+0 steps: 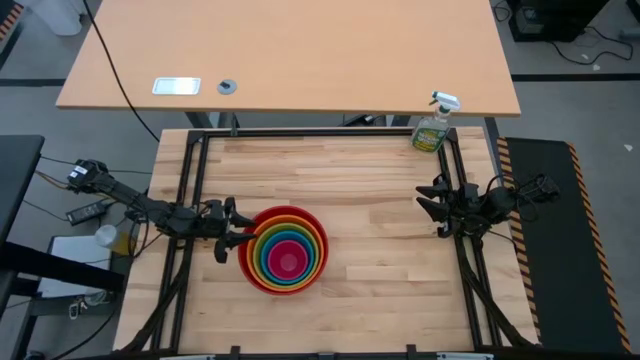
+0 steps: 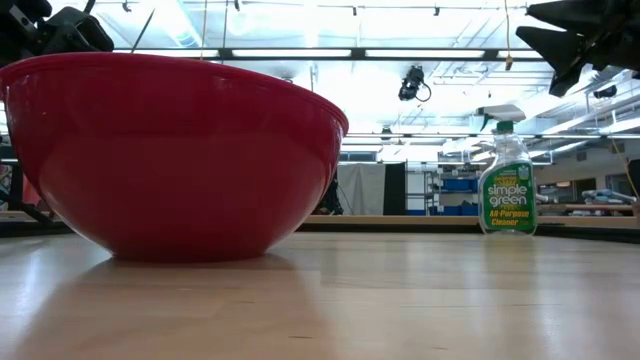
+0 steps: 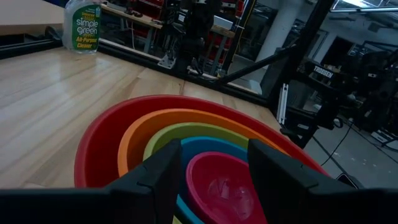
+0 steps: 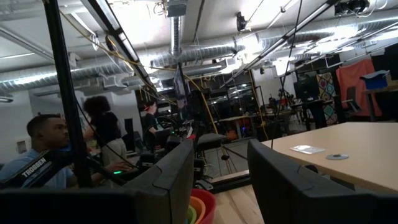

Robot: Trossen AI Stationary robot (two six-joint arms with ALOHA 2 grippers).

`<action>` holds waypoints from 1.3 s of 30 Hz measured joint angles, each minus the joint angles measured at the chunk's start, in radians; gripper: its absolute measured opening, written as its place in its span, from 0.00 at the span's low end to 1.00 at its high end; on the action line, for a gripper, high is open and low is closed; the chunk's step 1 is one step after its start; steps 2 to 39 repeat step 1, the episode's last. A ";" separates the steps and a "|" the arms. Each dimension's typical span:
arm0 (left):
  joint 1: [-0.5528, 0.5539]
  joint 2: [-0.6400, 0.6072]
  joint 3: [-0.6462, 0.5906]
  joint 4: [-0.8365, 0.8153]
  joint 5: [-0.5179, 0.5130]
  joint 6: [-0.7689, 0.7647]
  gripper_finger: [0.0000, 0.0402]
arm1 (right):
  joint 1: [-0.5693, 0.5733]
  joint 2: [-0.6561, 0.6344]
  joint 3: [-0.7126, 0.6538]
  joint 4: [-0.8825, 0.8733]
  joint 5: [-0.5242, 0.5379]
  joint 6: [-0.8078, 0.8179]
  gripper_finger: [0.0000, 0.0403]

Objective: Nest bowls inside each other
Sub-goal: Return to Home Position

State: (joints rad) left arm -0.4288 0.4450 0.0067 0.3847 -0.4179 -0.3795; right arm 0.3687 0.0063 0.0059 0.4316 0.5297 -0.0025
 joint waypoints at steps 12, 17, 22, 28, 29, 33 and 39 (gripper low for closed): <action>0.000 0.000 0.000 0.000 0.000 0.000 0.47 | 0.000 0.000 0.000 0.000 0.000 0.000 0.39; 0.000 0.000 0.000 0.000 0.000 0.000 0.47 | 0.000 0.000 0.000 0.000 0.000 0.000 0.39; 0.000 0.000 0.000 0.000 0.000 0.000 0.47 | 0.000 0.000 0.000 0.000 0.000 0.000 0.39; 0.000 0.000 0.000 0.000 0.000 0.000 0.47 | 0.000 0.000 0.000 0.000 0.000 0.000 0.39; 0.000 0.000 0.000 0.000 0.000 0.000 0.47 | 0.000 0.000 0.000 0.000 0.000 0.000 0.39; 0.000 0.000 0.000 0.000 0.000 0.000 0.47 | 0.000 0.000 0.000 0.000 0.000 0.000 0.39; 0.000 0.000 0.000 0.000 0.000 0.000 0.47 | 0.000 0.000 0.000 0.000 0.000 0.000 0.39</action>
